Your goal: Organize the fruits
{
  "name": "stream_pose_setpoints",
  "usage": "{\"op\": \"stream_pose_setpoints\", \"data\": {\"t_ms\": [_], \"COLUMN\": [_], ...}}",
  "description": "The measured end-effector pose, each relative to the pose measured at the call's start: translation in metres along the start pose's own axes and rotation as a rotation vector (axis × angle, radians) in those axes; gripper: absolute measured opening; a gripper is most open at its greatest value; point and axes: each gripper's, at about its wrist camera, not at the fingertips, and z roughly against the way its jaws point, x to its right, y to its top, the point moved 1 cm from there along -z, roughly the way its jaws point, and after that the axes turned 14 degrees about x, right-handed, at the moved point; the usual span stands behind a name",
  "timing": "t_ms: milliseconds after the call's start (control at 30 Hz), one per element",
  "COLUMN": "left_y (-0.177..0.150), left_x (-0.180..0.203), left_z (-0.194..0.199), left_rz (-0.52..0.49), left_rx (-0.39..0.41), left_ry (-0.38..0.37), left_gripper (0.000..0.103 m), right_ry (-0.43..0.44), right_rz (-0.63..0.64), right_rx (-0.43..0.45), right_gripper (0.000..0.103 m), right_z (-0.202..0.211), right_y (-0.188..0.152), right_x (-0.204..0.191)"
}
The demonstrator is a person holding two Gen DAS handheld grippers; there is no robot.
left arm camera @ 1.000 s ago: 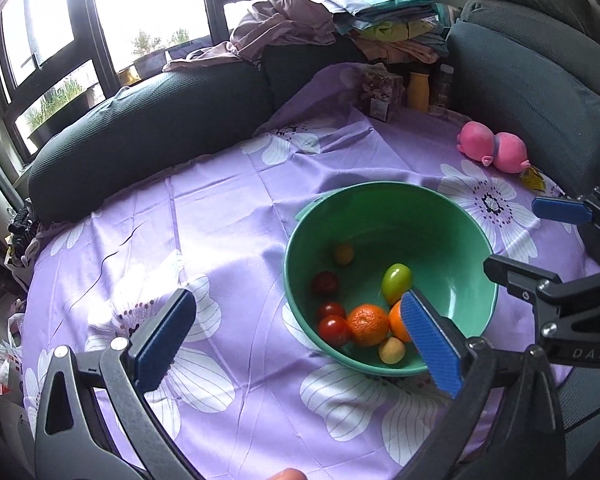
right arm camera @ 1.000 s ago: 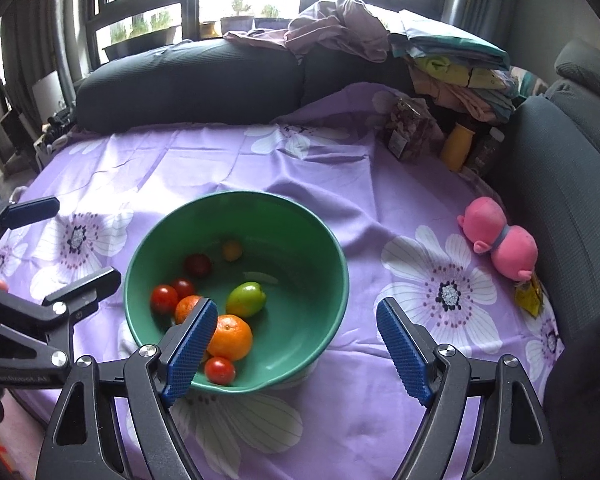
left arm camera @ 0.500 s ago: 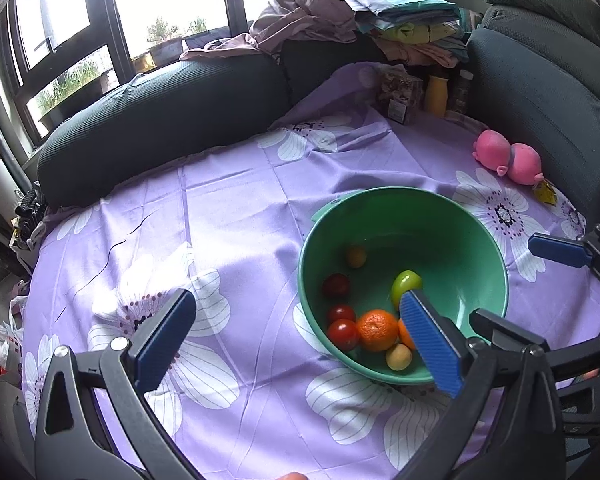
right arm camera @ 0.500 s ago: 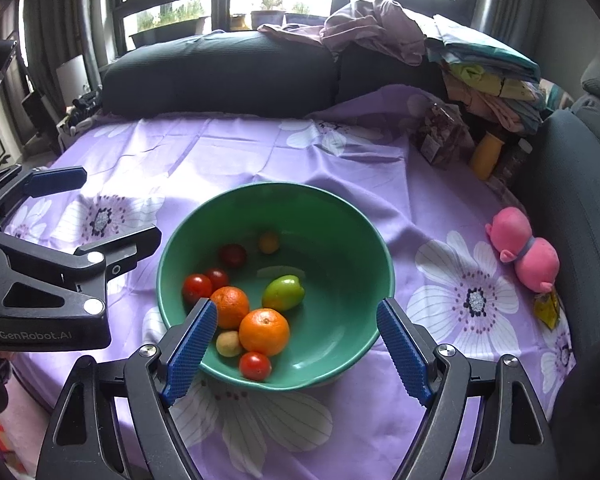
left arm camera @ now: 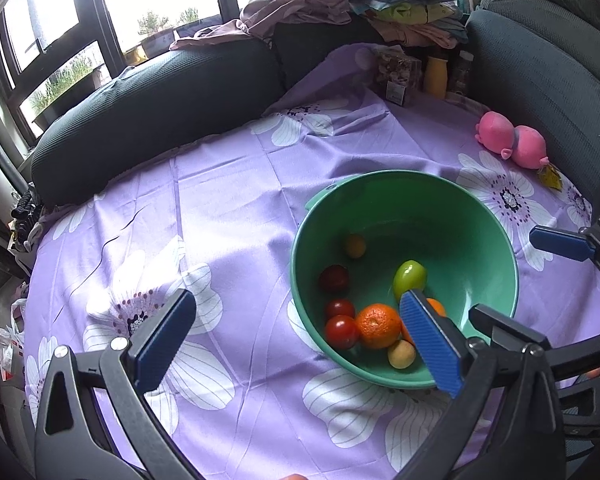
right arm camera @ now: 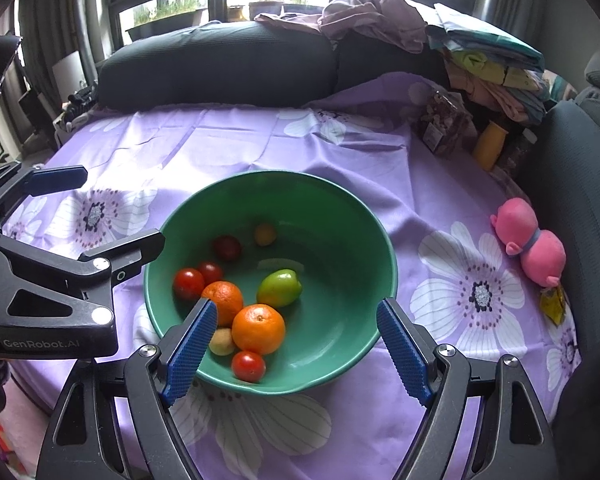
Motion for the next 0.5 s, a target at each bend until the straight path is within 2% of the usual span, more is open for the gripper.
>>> {"op": "stream_pose_setpoints", "data": {"t_ms": [500], "left_y": [-0.0025], "left_x": [-0.0001], "left_z": [-0.0082], "left_rz": [0.006], "left_rx": [-0.02], "left_ry": [0.007], "left_gripper": [0.102], "right_ry": [0.007], "right_rz": [-0.001], "right_rx": [-0.011], "right_gripper": [0.082], "right_z": [-0.0081], "right_y": [-0.0029], "right_x": [-0.0008]}}
